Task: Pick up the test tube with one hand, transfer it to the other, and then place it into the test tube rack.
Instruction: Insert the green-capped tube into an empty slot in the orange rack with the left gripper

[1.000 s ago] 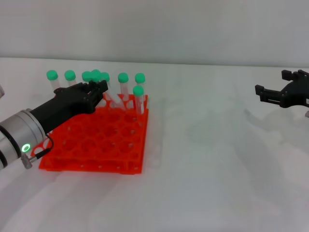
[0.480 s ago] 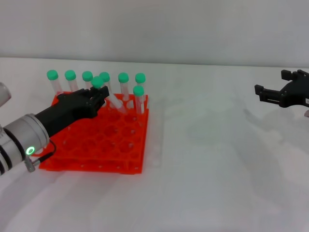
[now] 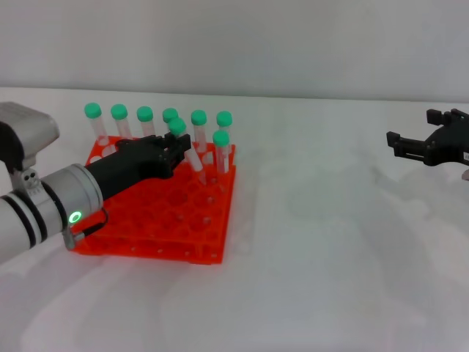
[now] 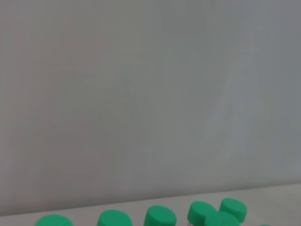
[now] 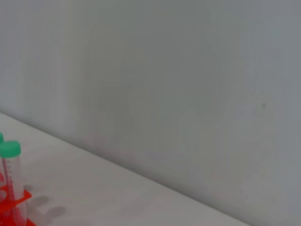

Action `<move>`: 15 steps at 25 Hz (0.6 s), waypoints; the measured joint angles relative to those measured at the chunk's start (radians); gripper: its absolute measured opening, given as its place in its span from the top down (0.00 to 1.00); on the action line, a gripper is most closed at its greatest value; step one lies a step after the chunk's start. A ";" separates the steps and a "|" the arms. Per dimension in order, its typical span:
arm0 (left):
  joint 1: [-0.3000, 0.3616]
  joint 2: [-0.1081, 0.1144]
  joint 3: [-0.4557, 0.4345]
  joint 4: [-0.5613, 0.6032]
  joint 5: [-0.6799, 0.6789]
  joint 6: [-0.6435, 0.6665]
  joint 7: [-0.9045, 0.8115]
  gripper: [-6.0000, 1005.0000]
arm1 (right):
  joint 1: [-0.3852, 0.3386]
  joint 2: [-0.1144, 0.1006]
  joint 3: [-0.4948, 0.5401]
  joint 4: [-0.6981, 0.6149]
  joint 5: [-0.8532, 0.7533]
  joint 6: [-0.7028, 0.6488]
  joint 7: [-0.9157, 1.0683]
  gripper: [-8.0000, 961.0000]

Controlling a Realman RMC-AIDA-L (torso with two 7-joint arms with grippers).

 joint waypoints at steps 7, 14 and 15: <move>-0.019 0.000 0.026 0.011 0.065 -0.012 0.007 0.63 | -0.004 0.000 0.000 0.012 0.001 0.001 0.000 0.09; -0.026 -0.002 0.037 0.020 0.076 -0.014 0.030 0.62 | -0.006 0.000 0.000 0.015 0.002 0.002 -0.004 0.09; -0.025 -0.003 0.047 0.028 0.076 -0.012 0.037 0.62 | -0.006 0.000 0.000 0.015 0.002 0.002 -0.006 0.09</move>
